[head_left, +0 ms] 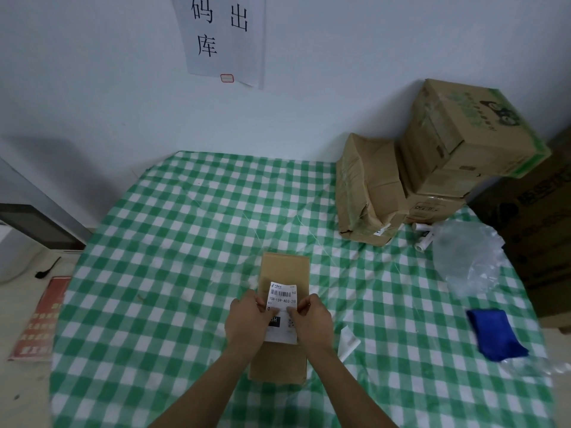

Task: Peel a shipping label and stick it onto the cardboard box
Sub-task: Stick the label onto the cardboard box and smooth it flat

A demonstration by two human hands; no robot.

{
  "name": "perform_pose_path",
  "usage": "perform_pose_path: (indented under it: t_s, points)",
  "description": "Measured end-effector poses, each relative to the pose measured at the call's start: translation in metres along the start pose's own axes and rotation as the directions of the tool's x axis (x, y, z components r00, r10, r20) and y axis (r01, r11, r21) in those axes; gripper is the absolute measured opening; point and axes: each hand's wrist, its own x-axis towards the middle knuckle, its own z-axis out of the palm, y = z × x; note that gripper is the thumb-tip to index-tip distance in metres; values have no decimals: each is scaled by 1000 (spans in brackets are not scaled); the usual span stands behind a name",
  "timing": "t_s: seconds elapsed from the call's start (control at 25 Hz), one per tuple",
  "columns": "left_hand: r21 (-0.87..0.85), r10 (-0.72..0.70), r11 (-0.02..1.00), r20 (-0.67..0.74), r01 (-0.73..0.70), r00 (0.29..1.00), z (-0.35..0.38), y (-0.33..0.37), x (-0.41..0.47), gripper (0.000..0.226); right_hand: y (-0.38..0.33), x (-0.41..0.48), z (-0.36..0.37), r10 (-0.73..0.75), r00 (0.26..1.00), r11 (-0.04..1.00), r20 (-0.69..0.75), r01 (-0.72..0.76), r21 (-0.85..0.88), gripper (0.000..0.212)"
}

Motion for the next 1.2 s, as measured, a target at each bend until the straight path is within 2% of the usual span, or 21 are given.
perform_pose_path:
  t_s: [0.08, 0.24, 0.36, 0.52, 0.68, 0.88, 1.2]
  points:
    - [111, 32, 993, -5, -31, 999, 0, 3, 0, 34, 0, 0, 0, -18, 1000, 1000, 16, 18, -14, 22]
    - [202, 60, 978, -11, -57, 998, -1, 8, -1, 45, 2, 0, -2, -32, 998, 999, 56, 30, 42, 31]
    - [154, 35, 987, 16, -37, 999, 2, -2, 0, 50, 4, 0, -4, -50, 995, 995, 82, 42, 92, 36]
    - [32, 19, 999, 98, -23, 995, 7, -18, 3, 48, 6, 3, -4, -56, 993, 995, 105, 47, 87, 36]
    - [-9, 41, 999, 104, -40, 994, 6, -21, 3, 49, 6, 3, -3, -40, 992, 998, 116, 34, 55, 40]
    - [2, 56, 998, 129, -57, 990, 6, -23, 5, 52, 0, 3, -6, -9, 992, 1000, 124, 9, 4, 54]
    - [28, 51, 998, 133, -56, 990, 8, -24, 7, 53, -2, 4, -8, -5, 992, 1000, 129, 8, -18, 57]
